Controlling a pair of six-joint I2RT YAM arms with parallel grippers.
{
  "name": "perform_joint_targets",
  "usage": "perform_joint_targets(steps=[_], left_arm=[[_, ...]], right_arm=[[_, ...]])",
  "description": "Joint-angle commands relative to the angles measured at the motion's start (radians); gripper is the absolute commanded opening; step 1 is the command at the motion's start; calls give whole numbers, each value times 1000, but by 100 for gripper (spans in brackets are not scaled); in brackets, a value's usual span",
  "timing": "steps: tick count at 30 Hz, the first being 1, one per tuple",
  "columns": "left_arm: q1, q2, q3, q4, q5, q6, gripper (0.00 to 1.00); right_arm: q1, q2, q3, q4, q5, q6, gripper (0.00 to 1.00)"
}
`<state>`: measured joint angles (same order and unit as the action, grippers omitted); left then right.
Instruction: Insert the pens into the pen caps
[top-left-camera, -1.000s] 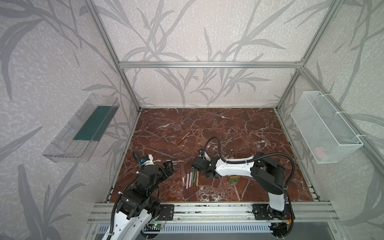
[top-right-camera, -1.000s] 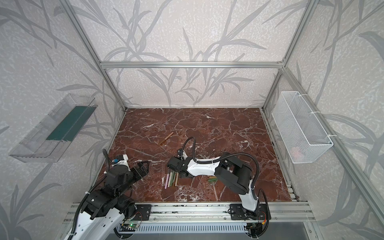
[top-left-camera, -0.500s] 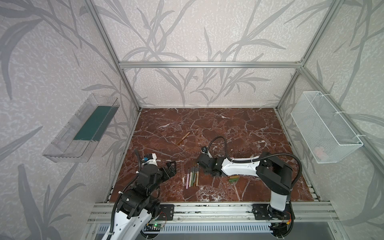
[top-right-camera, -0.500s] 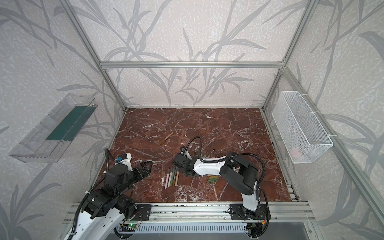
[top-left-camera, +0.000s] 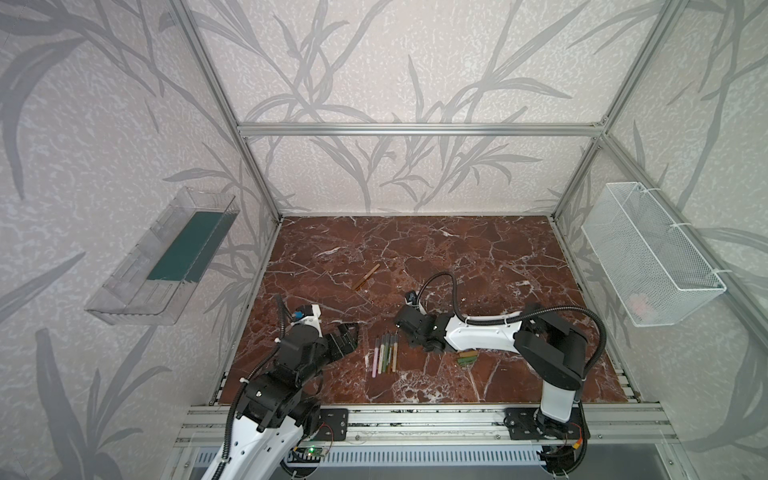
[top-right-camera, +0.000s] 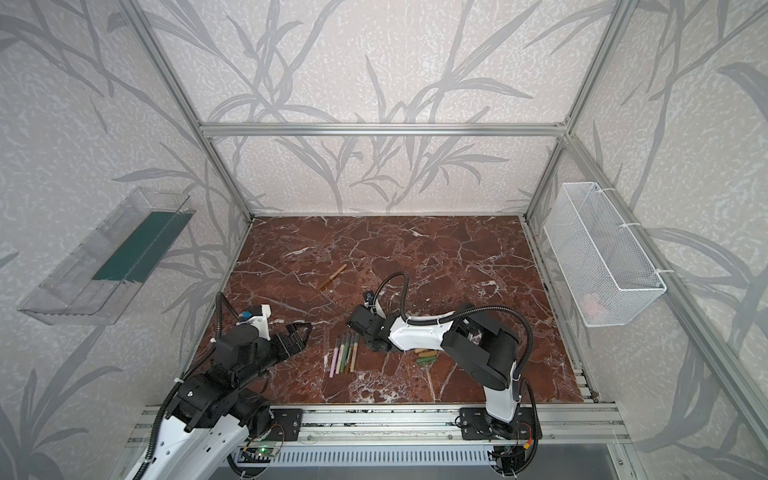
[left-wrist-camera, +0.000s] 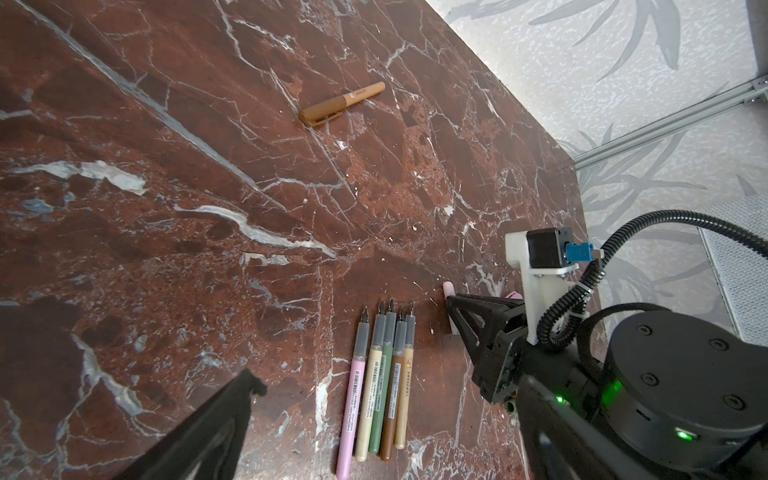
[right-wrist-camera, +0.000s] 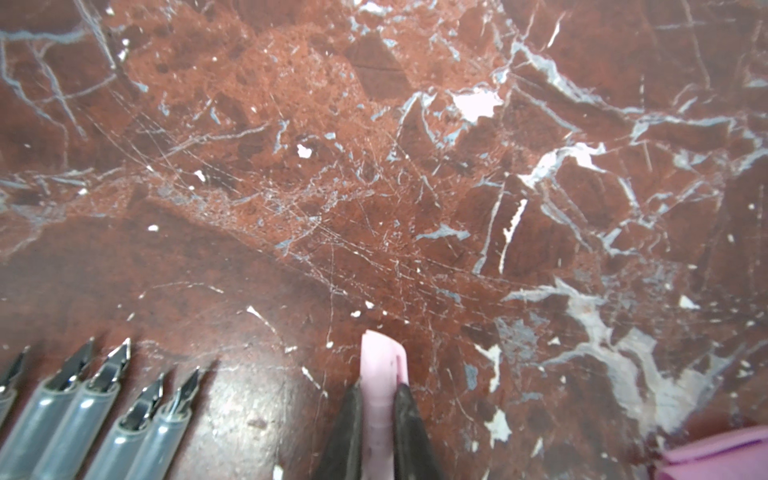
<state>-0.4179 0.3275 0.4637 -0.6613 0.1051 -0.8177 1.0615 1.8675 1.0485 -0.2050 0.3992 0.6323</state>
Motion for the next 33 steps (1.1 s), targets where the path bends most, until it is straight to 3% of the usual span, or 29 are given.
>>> perform_joint_targets(steps=[1,5,12,18,25,31,33], left_arm=[[-3,29,-21,42,80,19,99],[-29,77,-51,55,133,18,91],[-144,104,-138,56,109,-32,75],[-263,166,-180,1,-50,-68,73],[-370,336,-156,102,-146,-86,62],[-400,400,-108,98,-218,-80,61],[-400,392,-97,91,-229,-71,61]], right_arm=[[5,-23,-56,-90,-32,30,6],[3,-105,-68,-95,-2,20,1],[-3,-284,-105,-49,7,11,0],[-3,-424,-159,3,32,-22,0],[-3,-496,-208,28,34,-29,0],[-3,-515,-239,19,76,-21,0],[-4,-510,-236,-8,88,-21,6]])
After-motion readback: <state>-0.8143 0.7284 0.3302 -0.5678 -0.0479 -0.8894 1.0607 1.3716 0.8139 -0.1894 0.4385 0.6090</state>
